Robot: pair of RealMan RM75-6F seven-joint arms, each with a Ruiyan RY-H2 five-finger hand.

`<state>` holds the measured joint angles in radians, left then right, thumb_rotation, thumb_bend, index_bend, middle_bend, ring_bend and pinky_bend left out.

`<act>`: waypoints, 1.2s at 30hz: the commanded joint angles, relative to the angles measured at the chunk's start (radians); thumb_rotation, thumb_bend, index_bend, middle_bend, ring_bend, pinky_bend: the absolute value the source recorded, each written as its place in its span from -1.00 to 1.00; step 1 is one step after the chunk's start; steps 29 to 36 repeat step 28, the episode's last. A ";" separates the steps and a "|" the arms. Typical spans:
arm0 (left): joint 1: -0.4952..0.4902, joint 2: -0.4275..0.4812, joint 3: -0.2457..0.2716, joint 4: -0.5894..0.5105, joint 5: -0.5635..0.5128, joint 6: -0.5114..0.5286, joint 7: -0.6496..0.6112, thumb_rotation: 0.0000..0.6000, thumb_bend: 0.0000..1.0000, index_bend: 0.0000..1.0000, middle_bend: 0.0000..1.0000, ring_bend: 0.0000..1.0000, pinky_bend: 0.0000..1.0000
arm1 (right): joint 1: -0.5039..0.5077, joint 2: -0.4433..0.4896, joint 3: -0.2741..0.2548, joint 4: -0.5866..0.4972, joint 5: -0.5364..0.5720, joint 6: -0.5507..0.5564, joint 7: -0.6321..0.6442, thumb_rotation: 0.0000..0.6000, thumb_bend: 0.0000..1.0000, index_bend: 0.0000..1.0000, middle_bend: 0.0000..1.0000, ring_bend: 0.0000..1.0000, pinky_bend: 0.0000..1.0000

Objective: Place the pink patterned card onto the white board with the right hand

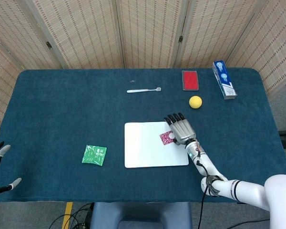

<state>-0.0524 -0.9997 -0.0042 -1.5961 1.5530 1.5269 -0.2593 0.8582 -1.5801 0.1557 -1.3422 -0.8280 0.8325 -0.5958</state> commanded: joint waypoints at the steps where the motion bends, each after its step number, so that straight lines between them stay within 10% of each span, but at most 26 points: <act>1: 0.004 0.002 -0.001 0.001 0.004 0.010 -0.003 1.00 -0.58 -1.00 -1.00 -1.00 -0.70 | -0.005 0.017 -0.001 -0.029 -0.002 0.012 0.008 1.00 -0.61 -0.90 -0.91 -1.00 -1.00; 7: 0.011 0.001 0.003 -0.002 0.021 0.027 0.017 1.00 -0.58 -1.00 -1.00 -1.00 -0.70 | -0.121 0.167 -0.064 -0.265 -0.141 0.176 0.059 1.00 -0.65 -0.94 -0.95 -1.00 -1.00; 13: 0.008 -0.002 0.010 -0.020 0.030 0.017 0.061 1.00 -0.58 -1.00 -1.00 -1.00 -0.70 | -0.370 0.354 -0.237 -0.474 -0.433 0.518 0.129 1.00 -0.67 -0.99 -1.00 -1.00 -1.00; 23: -0.003 -0.017 0.027 -0.074 0.083 0.009 0.156 1.00 -0.58 -1.00 -1.00 -1.00 -0.70 | -0.699 0.343 -0.358 -0.289 -0.743 0.941 0.326 1.00 -0.68 -1.00 -1.00 -1.00 -1.00; 36: -0.002 -0.021 0.061 -0.106 0.143 0.000 0.223 1.00 -0.58 -1.00 -1.00 -1.00 -0.70 | -0.746 0.342 -0.346 -0.238 -0.767 0.963 0.417 1.00 -0.67 -1.00 -1.00 -1.00 -1.00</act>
